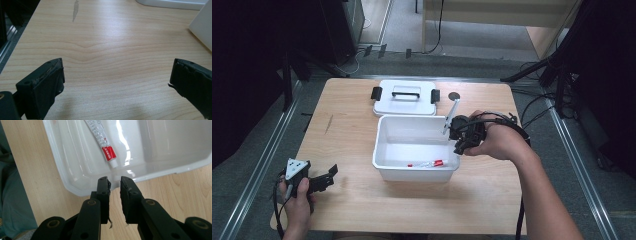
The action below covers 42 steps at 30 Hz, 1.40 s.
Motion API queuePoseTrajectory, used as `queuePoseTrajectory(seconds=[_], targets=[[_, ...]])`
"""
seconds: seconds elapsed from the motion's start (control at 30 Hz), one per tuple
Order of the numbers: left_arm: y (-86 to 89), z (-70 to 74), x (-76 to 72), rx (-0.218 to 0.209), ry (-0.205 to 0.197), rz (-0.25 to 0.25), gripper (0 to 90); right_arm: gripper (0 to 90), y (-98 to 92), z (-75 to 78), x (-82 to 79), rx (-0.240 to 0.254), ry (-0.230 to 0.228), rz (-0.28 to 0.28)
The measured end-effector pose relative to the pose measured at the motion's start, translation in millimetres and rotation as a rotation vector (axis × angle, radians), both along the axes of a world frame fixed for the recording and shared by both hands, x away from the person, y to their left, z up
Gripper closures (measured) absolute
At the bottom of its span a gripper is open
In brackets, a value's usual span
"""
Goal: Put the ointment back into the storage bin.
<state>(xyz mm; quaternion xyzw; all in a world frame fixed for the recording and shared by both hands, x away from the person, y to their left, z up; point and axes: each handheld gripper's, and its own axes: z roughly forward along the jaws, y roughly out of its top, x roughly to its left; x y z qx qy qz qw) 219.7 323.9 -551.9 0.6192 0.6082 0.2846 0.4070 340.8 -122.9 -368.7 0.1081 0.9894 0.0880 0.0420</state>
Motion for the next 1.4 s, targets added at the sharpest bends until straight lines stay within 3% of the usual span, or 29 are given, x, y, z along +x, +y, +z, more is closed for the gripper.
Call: queuePoseTrajectory(seconds=[0.4,0.57,0.6,0.67,0.7,0.73,0.83,0.87,0.9,0.93,1.1,1.13,1.23,1.4], targets=[[-0.3,0.0,-0.1,0.002,0.0,0.002,0.0,73.3,-26.6,-11.4,-2.5,0.02,-0.003,-0.063],[-0.2,0.1,-0.2,0.003,0.002,0.0,0.0,60.4,-40.7,-22.1,-4.2,0.059,-0.003,-0.135],[-0.3,0.0,-0.2,0.004,0.001,0.001,0.1,53.1,-46.3,-26.0,-4.8,0.09,0.001,-0.195],[-0.4,0.0,-0.2,0.005,0.0,0.002,0.1,45.0,-51.1,-29.6,-5.7,0.11,-0.007,-0.237],[-0.4,0.0,-0.2,0.005,0.0,0.002,0.0,45.0,-51.1,-29.6,-5.7,0.11,-0.007,-0.237],[-0.4,0.0,-0.2,0.005,0.001,0.002,0.1,36.5,-56.6,-33.6,-8.3,0.115,-0.053,-0.267],[-0.5,0.0,-0.2,0.006,0.0,0.002,0.0,32.4,-62.2,-37.6,-10.1,0.133,-0.07,-0.314],[-0.5,0.0,-0.2,0.006,0.001,0.001,0.0,23.8,-67.1,-41.8,-11.0,0.146,-0.083,-0.352],[-0.5,0.0,-0.2,0.006,0.001,0.001,0.0,23.8,-67.1,-41.8,-11.0,0.146,-0.083,-0.352],[-0.8,0.1,-0.4,0.009,0.003,0.0,0.0,18.5,-73.0,-47.0,-12.8,0.159,-0.091,-0.408],[-0.7,0.1,-0.4,0.009,0.004,0.0,0.0,7.3,-82.9,-56.1,-15.9,0.194,-0.113,-0.466],[-0.8,0.1,-0.3,0.01,0.004,0.0,0.0,0.3,-87.7,-61.0,-17.9,0.218,-0.124,-0.507],[-0.9,0.1,-0.3,0.011,0.004,-0.001,0.0,0.0,-92.1,-65.1,-21.1,0.235,-0.151,-0.525],[-1.0,0.1,-0.2,0.012,0.005,-0.002,0.1,0.0,-103.5,-80.4,-33.3,0.29,-0.233,-0.561]])
